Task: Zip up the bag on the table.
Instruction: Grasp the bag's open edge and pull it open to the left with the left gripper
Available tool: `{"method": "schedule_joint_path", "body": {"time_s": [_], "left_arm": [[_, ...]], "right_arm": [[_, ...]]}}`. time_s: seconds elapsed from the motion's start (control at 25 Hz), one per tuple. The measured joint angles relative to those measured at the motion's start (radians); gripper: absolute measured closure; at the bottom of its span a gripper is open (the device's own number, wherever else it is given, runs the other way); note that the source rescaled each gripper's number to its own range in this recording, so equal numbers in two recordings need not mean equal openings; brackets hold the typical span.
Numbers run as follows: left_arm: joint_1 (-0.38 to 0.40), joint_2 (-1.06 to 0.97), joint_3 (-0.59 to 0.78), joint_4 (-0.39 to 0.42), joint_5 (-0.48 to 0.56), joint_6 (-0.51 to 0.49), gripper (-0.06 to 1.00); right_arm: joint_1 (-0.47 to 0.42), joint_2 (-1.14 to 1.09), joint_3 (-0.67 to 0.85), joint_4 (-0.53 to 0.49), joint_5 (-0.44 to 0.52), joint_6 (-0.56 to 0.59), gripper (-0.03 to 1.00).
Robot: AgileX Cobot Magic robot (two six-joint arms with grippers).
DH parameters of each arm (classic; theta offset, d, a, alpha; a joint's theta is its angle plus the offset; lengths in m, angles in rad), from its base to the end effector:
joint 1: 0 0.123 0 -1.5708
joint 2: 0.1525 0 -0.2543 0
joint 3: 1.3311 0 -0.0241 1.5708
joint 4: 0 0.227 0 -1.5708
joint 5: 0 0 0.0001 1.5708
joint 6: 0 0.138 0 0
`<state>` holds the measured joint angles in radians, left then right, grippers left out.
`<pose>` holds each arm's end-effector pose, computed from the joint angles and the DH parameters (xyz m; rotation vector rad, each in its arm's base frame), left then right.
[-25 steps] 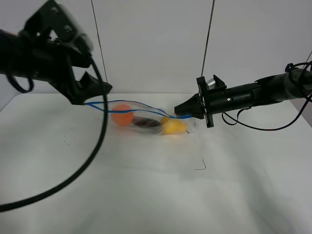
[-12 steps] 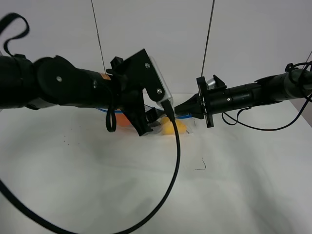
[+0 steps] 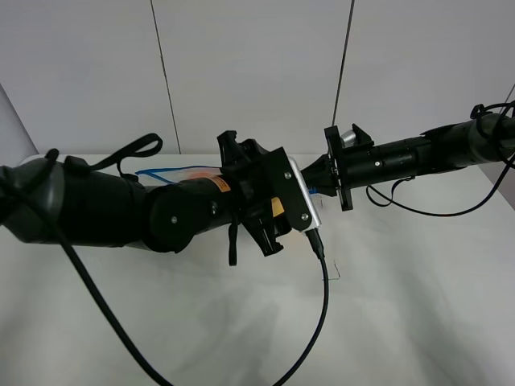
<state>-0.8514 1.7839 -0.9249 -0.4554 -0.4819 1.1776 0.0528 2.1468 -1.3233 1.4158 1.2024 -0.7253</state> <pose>0.2834 -0.2809 0.1752 1.2753 1.4065 0.1387 0.3698 0.1470 0.1301 0.0985 2.4965 1.7294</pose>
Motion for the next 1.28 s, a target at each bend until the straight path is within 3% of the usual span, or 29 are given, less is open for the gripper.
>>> {"method": "schedule_joint_path", "body": {"time_s": [0.2,0.48,1.0,1.28], "left_arm": [[0.0,0.042,0.0,0.008,-0.052,-0.01,0.02],[0.0,0.062,-0.007,0.085,-0.07,-0.056,0.07],[0.0,0.064,-0.007,0.097,-0.074,-0.097,0.34],[0.0,0.097,-0.012,0.118,-0.102,-0.101,0.37]], "right_arm": [[0.0,0.0,0.0,0.0,0.0,0.002,0.96],[0.0,0.0,0.0,0.0,0.0,0.006,0.96],[0.0,0.0,0.0,0.0,0.0,0.006,0.96],[0.0,0.0,0.0,0.0,0.0,0.006,0.96]]}}
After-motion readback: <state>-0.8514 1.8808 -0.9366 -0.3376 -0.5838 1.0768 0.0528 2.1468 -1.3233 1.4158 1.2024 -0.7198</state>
